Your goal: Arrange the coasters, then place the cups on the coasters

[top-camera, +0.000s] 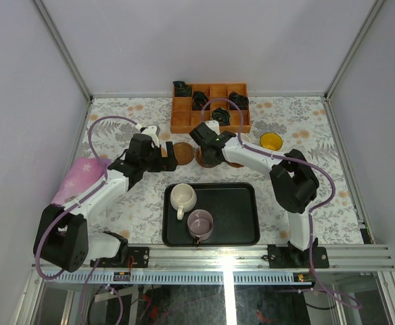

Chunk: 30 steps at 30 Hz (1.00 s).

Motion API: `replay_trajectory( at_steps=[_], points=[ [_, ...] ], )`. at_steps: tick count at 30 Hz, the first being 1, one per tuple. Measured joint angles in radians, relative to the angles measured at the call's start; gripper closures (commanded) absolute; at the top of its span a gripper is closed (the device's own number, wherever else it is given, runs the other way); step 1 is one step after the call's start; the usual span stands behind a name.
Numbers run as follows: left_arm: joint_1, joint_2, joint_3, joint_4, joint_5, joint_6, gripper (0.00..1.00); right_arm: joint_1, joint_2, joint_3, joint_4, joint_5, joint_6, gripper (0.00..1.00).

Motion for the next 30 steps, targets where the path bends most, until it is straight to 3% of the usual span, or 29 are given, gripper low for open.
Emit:
replay_trajectory(
  at_steps=[5, 10, 16, 26, 30],
  points=[
    [0.0, 0.003, 0.0, 0.0, 0.0, 0.0, 0.0, 0.0, 0.006, 0.006, 0.0, -0.004, 0.0, 0.98],
    [0.0, 0.003, 0.0, 0.0, 0.0, 0.0, 0.0, 0.0, 0.025, 0.031, 0.0, -0.005, 0.0, 0.79],
    [0.0, 0.003, 0.0, 0.0, 0.0, 0.0, 0.0, -0.001, 0.031, 0.051, -0.008, 0.0, 0.001, 0.72],
    [0.0, 0.003, 0.0, 0.0, 0.0, 0.0, 0.0, -0.001, 0.031, 0.072, -0.048, 0.01, 0.016, 0.72],
    [0.0, 0.003, 0.0, 0.0, 0.0, 0.0, 0.0, -0.001, 0.031, 0.072, -0.059, 0.012, 0.024, 0.78]
  ],
)
